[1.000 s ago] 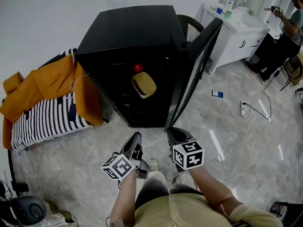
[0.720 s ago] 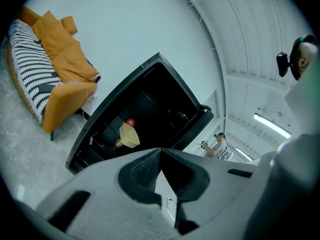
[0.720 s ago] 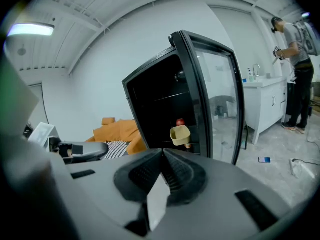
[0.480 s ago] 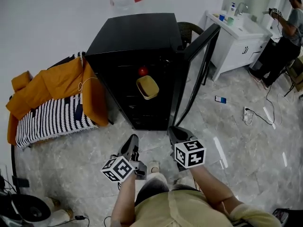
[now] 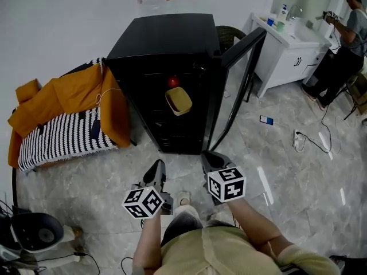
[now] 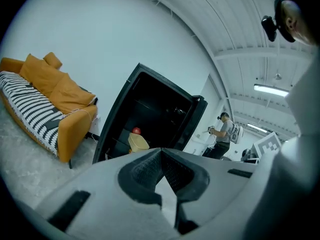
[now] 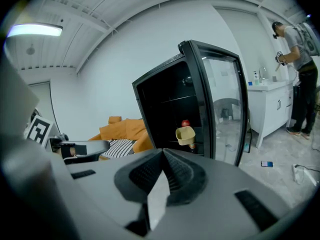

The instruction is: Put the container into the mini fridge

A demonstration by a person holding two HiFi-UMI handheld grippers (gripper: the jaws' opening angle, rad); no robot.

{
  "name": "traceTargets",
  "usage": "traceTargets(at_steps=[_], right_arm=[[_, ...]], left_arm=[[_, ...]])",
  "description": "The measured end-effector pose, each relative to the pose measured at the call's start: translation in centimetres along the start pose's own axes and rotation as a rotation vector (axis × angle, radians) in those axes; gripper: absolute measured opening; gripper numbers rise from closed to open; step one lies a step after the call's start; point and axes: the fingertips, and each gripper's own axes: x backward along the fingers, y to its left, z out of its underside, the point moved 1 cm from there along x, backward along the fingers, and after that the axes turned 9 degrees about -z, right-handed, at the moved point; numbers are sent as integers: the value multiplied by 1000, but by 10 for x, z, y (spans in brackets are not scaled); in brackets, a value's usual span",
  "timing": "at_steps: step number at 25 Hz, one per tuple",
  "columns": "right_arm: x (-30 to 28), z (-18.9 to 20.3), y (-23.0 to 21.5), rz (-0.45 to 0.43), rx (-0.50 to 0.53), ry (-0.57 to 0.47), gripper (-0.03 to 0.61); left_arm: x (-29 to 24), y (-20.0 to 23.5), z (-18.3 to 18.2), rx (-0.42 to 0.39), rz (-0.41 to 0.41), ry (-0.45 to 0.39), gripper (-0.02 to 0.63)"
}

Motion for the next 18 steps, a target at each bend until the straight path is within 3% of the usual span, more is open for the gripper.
traceTargets(at_steps=[18], right_arm=[[6, 5, 6, -25, 24, 24, 28]], left_arm=[[8, -2, 7, -17, -27, 13, 22]])
